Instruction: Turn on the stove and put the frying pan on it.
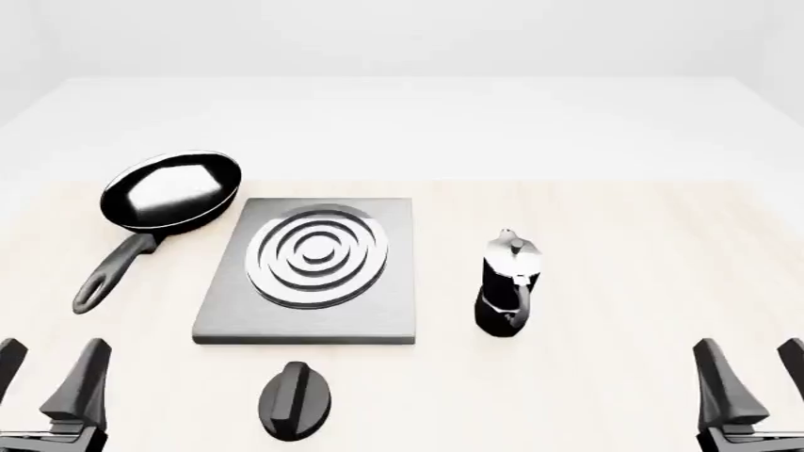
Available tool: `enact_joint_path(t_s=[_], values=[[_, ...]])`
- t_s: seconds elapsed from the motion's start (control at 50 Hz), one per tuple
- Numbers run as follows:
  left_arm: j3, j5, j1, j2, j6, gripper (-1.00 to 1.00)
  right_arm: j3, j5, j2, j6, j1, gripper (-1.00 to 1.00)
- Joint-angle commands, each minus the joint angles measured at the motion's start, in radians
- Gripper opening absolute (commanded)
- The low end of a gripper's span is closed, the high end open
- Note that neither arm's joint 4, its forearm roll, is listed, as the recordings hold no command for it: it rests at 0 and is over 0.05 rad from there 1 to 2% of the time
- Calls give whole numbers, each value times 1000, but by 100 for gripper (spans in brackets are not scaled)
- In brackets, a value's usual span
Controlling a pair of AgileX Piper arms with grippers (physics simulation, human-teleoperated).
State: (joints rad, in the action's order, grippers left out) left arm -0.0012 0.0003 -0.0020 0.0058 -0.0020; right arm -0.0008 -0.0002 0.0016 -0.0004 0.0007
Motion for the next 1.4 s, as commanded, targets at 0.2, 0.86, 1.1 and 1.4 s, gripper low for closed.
enact_joint_path(t_s=[0.2, 0.86, 1.1, 1.4], values=[[-37, 28, -6, 57, -17, 100, -4, -36, 42, -25, 39, 100], [-173, 290, -384, 331, 13, 100, 0, 14, 14, -31, 95, 100], [-128, 234, -495, 433, -81, 100, 0, 20, 9, -29, 98, 100], [-29, -82, -577, 693, -159, 100, 1, 36, 0, -24, 91, 100]])
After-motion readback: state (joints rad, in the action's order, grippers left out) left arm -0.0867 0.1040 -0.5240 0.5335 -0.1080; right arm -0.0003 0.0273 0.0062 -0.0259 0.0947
